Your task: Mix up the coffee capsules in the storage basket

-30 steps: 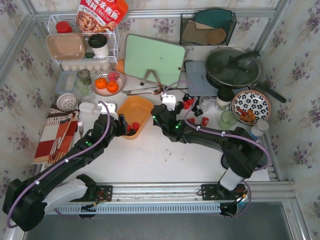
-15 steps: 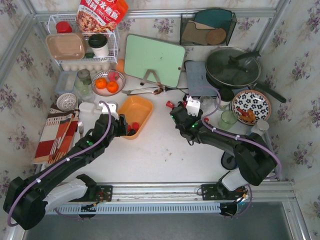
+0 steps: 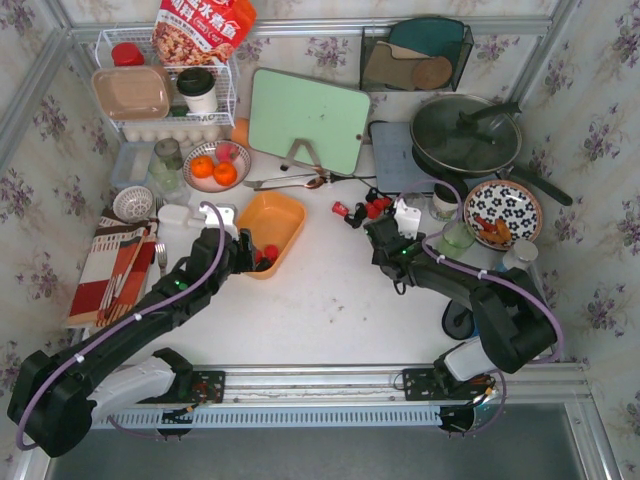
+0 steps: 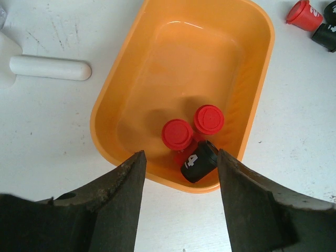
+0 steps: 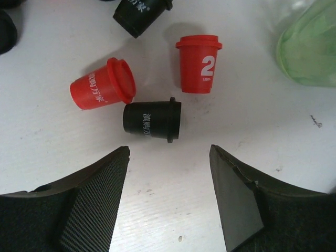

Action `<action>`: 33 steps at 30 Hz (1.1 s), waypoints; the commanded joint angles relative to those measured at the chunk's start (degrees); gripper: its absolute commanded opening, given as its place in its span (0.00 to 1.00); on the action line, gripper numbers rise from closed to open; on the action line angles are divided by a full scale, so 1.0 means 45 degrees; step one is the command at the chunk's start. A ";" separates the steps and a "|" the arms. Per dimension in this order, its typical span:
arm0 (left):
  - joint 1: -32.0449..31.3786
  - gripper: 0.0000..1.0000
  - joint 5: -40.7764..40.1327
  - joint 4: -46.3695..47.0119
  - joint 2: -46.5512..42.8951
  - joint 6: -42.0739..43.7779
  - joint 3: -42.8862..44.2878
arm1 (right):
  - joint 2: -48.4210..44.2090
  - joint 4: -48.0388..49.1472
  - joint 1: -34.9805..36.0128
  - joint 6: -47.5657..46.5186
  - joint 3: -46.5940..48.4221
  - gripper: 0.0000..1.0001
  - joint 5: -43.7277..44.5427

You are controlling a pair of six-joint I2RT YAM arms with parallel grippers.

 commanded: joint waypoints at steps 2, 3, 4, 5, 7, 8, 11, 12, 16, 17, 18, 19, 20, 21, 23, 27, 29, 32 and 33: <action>0.0009 0.59 0.0038 0.0441 0.0078 -0.0052 0.0106 | 0.0092 0.1315 -0.0717 -0.1227 -0.0242 0.70 -0.1162; 0.0001 0.59 0.0034 0.0433 0.0095 -0.0050 0.0106 | 0.0165 0.1479 -0.0797 -0.1354 -0.0255 0.70 -0.1300; -0.0002 0.59 0.0038 0.0427 0.0114 -0.0045 0.0123 | 0.0227 0.1725 -0.0844 -0.1526 -0.0264 0.70 -0.1476; 0.0000 0.59 0.0041 0.0428 0.0121 -0.0052 0.0125 | 0.0340 0.1833 -0.0908 -0.1667 -0.0265 0.70 -0.1598; 0.0000 0.59 0.0039 0.0426 0.0138 -0.0053 0.0128 | 0.0512 0.2094 -0.1024 -0.2007 -0.0236 0.71 -0.1812; 0.0000 0.59 0.0044 0.0426 0.0156 -0.0050 0.0126 | 0.0603 0.2158 -0.1082 -0.2113 -0.0198 0.71 -0.1948; 0.0000 0.59 0.0055 0.0445 0.0211 -0.0052 0.0143 | 0.0861 0.2477 -0.1166 -0.2404 -0.0030 0.71 -0.2345; 0.0003 0.59 0.0063 0.0445 0.0226 -0.0053 0.0145 | 0.0966 0.2503 -0.1173 -0.2436 0.0048 0.71 -0.2376; 0.0000 0.59 0.0021 0.0409 0.0280 -0.0029 0.0189 | 0.1541 0.2178 -0.1238 -0.2226 0.0422 0.70 -0.2299; 0.0000 0.59 0.0029 0.0411 0.0281 -0.0033 0.0185 | 0.1640 0.2124 -0.1233 -0.2147 0.0495 0.69 -0.2280; 0.0000 0.60 0.0028 0.0417 0.0291 -0.0033 0.0184 | 0.1759 0.2032 -0.1245 -0.2111 0.0553 0.68 -0.2282; 0.0000 0.60 0.0021 0.0422 0.0294 -0.0048 0.0184 | 0.1838 0.1920 -0.1236 -0.2063 0.0623 0.67 -0.2287; 0.0000 0.59 0.0029 0.0425 0.0305 -0.0038 0.0189 | 0.1884 0.1806 -0.1248 -0.2025 0.0669 0.65 -0.2310; 0.0000 0.60 0.0031 0.0426 0.0318 -0.0048 0.0185 | 0.1912 0.1746 -0.1239 -0.2003 0.0711 0.63 -0.2349; 0.0000 0.59 0.0039 0.0426 0.0362 -0.0051 0.0184 | 0.1851 0.1704 -0.1235 -0.1999 0.0730 0.58 -0.2449; 0.0000 0.60 0.0069 0.0433 0.0393 -0.0052 0.0204 | 0.1459 0.1553 -0.1246 -0.2100 0.0796 0.48 -0.2607; 0.0000 0.59 0.0070 0.0426 0.0403 -0.0057 0.0204 | 0.1139 0.1482 -0.1230 -0.2207 0.0874 0.45 -0.2853; 0.0000 0.60 0.0083 0.0462 0.0441 -0.0075 0.0204 | 0.0658 0.1625 -0.0988 -0.2658 0.1200 0.41 -0.3757; 0.0000 0.60 0.0086 0.0465 0.0467 -0.0069 0.0204 | 0.0523 0.1633 -0.0762 -0.2739 0.1378 0.41 -0.3829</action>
